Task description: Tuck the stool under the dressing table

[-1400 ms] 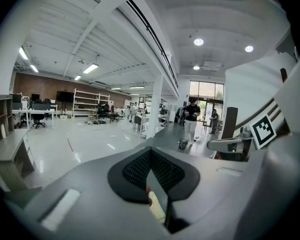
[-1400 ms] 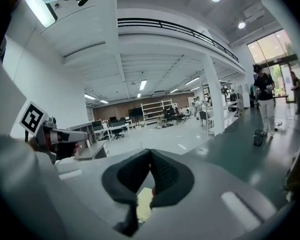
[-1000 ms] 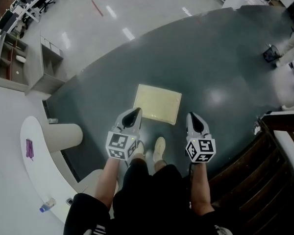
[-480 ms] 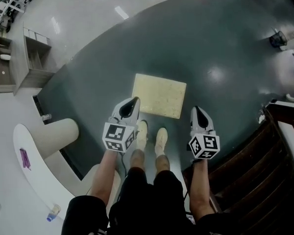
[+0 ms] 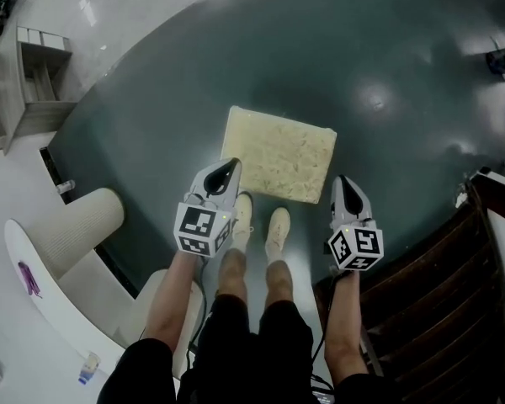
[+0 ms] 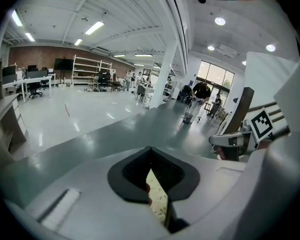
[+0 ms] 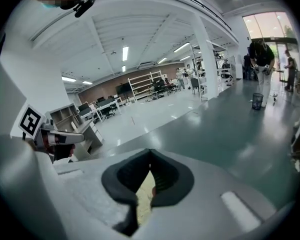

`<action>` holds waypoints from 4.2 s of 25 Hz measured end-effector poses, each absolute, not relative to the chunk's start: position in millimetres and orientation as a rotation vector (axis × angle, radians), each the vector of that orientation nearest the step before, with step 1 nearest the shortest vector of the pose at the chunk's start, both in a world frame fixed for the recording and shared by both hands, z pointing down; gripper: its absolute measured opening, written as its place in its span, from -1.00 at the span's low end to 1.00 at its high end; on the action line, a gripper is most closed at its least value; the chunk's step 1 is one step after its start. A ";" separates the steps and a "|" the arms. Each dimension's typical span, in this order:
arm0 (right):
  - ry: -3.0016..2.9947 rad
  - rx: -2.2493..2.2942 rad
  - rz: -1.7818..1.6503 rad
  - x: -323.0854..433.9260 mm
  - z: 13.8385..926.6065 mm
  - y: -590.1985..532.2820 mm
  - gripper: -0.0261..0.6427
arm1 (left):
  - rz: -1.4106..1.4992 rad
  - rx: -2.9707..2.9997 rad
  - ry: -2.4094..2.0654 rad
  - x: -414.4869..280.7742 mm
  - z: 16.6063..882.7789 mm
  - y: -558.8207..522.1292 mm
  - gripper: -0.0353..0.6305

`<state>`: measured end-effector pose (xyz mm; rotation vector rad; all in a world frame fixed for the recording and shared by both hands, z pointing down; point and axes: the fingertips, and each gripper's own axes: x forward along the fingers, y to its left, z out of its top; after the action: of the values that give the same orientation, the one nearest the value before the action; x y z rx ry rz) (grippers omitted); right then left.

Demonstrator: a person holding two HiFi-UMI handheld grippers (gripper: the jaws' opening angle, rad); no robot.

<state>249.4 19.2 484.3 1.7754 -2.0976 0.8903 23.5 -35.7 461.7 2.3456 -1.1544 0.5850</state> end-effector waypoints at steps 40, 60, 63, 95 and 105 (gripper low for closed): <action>-2.040 1.747 1.313 272.4 741.4 4.8 0.13 | 0.571 2.080 -1.130 -23.1 713.5 -70.6 0.58; -2.174 1.691 1.546 268.2 756.6 1.0 0.19 | 0.537 2.069 -0.987 -8.8 747.2 -67.5 0.60; -2.185 1.685 1.579 267.7 757.9 0.6 0.19 | 0.529 2.074 -0.995 -8.3 747.7 -68.2 0.60; -2.231 1.716 1.517 267.2 756.6 2.4 0.19 | 0.478 2.140 -0.977 -12.8 742.2 -67.7 0.53; -2.144 1.883 1.530 317.9 788.4 39.5 0.19 | 0.527 2.194 -0.838 48.9 780.6 -64.2 0.53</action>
<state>317.9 39.5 788.4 1.8834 -2.1442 1.5305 48.9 -64.2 780.6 2.1939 -0.8377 0.5269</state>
